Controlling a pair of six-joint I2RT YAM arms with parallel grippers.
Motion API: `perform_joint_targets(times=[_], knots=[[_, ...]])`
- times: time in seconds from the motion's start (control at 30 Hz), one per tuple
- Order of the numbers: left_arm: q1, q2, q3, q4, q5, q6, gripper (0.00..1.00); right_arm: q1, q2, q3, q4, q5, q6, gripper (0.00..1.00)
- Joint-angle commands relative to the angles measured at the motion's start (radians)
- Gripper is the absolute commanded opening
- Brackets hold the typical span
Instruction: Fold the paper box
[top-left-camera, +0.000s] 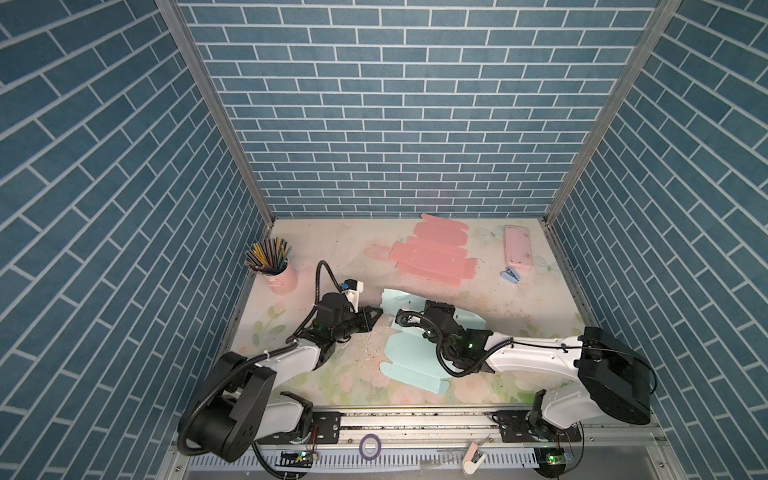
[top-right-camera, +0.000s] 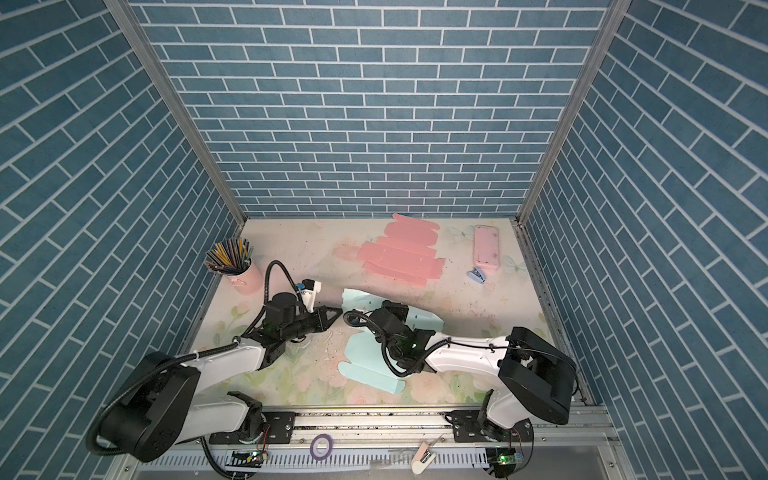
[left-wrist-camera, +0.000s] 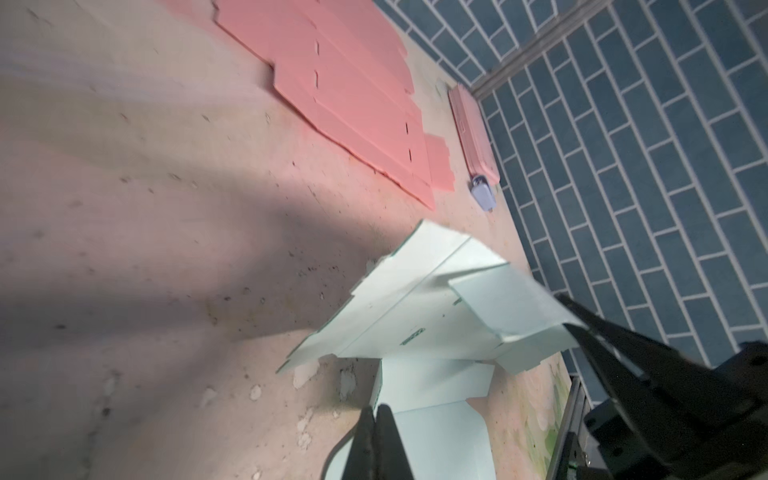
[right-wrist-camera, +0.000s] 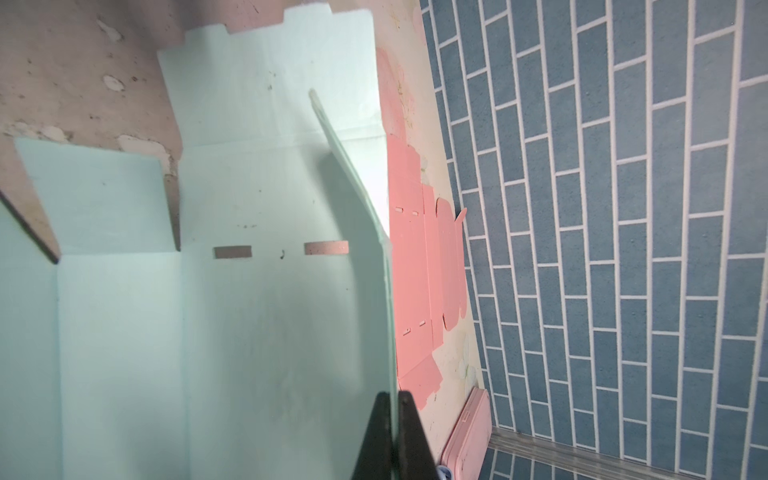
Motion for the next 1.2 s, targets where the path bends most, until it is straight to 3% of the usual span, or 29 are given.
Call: perform_joint_targets(times=[0.0,0.13,0.27,0.5,0.63,0.8,0.97,1.17], knots=[[0.08,-0.047,0.038,-0.052,0.003,0.033,0.0,0.008,0.014,-0.011,0.063,0.023,-0.054,0.0],[0.155,0.082,0.147,-0.074,0.036,0.077,0.0,0.017,0.031,-0.012,0.075,0.029,-0.075,0.0],[0.166,0.261,0.283,-0.074,0.102,0.12,0.0,0.035,0.062,-0.02,0.121,0.076,-0.129,0.0],[0.14,0.442,0.396,-0.07,0.173,0.2,0.0,0.058,0.067,-0.03,0.134,0.075,-0.144,0.0],[0.079,0.503,0.399,-0.039,0.175,0.2,0.0,0.07,0.119,-0.031,0.166,0.1,-0.17,0.0],[0.005,0.507,0.359,0.007,0.167,0.185,0.0,0.068,0.102,-0.044,0.191,0.104,-0.183,0.0],[-0.051,0.417,0.279,-0.017,0.144,0.189,0.0,0.067,0.111,-0.048,0.199,0.102,-0.18,0.0],[-0.064,0.319,0.196,-0.013,0.139,0.173,0.0,0.059,0.101,-0.059,0.234,0.099,-0.181,0.0]])
